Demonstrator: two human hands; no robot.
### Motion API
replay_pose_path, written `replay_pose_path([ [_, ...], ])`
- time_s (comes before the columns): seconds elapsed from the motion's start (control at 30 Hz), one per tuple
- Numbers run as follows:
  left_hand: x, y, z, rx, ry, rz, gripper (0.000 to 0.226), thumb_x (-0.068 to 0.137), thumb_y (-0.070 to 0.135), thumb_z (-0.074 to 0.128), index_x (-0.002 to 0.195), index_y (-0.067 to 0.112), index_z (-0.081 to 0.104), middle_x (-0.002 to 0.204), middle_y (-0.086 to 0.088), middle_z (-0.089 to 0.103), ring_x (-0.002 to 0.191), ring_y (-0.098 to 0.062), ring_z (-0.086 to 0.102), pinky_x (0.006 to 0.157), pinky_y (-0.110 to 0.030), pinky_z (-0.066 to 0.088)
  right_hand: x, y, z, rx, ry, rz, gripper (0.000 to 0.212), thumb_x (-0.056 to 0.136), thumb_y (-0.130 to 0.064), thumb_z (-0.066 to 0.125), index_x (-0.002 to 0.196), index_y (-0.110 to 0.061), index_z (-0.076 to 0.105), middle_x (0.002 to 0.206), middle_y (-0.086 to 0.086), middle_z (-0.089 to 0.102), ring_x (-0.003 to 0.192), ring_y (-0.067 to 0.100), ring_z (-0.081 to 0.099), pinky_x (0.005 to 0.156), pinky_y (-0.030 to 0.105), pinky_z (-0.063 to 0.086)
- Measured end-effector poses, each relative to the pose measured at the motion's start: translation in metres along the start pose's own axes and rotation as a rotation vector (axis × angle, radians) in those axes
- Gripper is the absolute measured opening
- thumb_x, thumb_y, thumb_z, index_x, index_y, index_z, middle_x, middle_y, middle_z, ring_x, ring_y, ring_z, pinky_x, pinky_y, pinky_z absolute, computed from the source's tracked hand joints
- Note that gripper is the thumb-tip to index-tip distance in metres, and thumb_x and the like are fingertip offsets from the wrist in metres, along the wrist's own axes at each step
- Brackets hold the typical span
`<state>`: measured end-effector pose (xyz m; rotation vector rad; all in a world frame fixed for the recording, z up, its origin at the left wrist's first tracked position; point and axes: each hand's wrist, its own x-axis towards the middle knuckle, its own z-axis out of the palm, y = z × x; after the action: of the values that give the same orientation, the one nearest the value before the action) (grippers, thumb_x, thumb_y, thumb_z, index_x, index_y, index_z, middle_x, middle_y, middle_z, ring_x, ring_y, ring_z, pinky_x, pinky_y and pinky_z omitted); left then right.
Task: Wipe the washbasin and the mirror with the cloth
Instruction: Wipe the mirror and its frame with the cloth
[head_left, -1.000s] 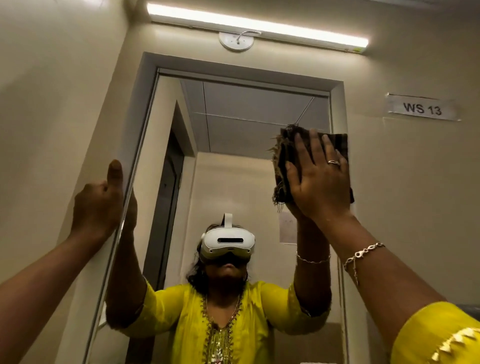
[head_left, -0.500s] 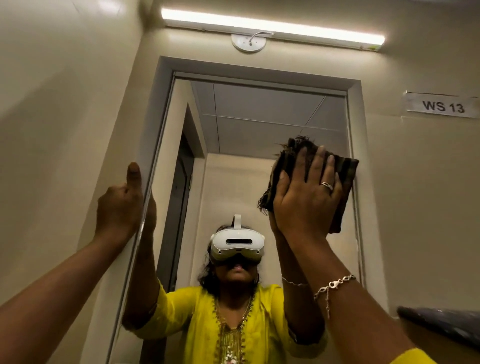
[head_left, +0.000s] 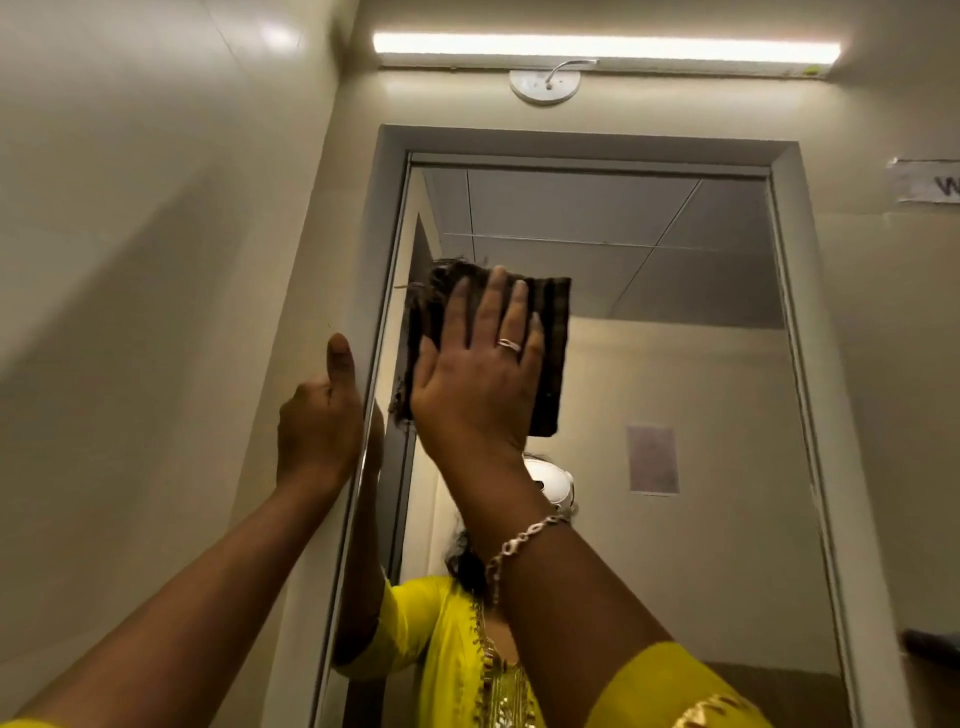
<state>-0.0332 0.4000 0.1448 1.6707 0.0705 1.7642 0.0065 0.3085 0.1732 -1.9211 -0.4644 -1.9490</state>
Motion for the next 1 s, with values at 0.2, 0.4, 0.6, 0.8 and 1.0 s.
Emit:
replay_pose_path([
  [0.2, -0.001, 0.002, -0.002, -0.03, -0.01, 0.0, 0.066, 0.096, 0.042, 0.013, 0.044, 0.008, 0.035, 0.045, -0.007, 0.036, 0.042, -0.018, 0.033, 0.047, -0.022, 0.021, 0.001, -0.029, 0.006, 0.072, -0.074, -0.101, 0.058, 0.097, -0.037, 0.016, 0.148, -0.012, 0.002, 0.155, 0.019, -0.003, 0.143, 0.036, -0.003, 0.112, 0.045, -0.007],
  [0.4, 0.001, -0.001, 0.0, -0.043, -0.016, -0.004, 0.066, 0.096, 0.042, 0.011, 0.044, 0.009, 0.035, 0.045, -0.006, 0.035, 0.042, -0.018, 0.033, 0.048, -0.021, 0.023, 0.002, -0.022, 0.002, 0.125, -0.145, -0.237, 0.058, 0.099, -0.038, 0.02, 0.148, -0.015, -0.001, 0.156, 0.015, -0.009, 0.142, 0.034, -0.011, 0.111, 0.044, -0.013],
  [0.6, 0.0, 0.002, -0.001, -0.034, -0.001, -0.011, 0.062, 0.096, 0.042, 0.013, 0.045, 0.011, 0.03, 0.046, -0.005, 0.033, 0.042, -0.018, 0.03, 0.048, -0.021, 0.021, -0.007, -0.003, 0.008, 0.12, -0.007, -0.241, 0.057, 0.09, -0.042, 0.025, 0.14, -0.018, 0.037, 0.15, 0.011, 0.033, 0.139, 0.031, 0.027, 0.113, 0.042, 0.006],
  [0.8, -0.001, 0.003, -0.002, 0.012, -0.004, -0.019, 0.061, 0.096, 0.043, 0.014, 0.046, 0.012, 0.028, 0.048, -0.004, 0.031, 0.044, -0.015, 0.028, 0.05, -0.023, 0.02, -0.013, 0.041, 0.003, 0.114, 0.028, -0.262, 0.057, 0.089, -0.042, 0.028, 0.139, -0.017, 0.041, 0.147, 0.012, 0.037, 0.137, 0.033, 0.032, 0.109, 0.042, 0.008],
  [1.0, -0.002, 0.009, -0.002, 0.087, 0.038, -0.055, 0.071, 0.094, 0.048, 0.013, 0.056, -0.001, 0.046, 0.06, -0.017, 0.046, 0.062, -0.026, 0.046, 0.057, -0.033, 0.035, -0.014, 0.1, -0.01, 0.087, 0.028, -0.218, 0.057, 0.09, -0.042, 0.028, 0.14, -0.018, 0.038, 0.149, 0.012, 0.034, 0.138, 0.033, 0.029, 0.109, 0.043, 0.011],
])
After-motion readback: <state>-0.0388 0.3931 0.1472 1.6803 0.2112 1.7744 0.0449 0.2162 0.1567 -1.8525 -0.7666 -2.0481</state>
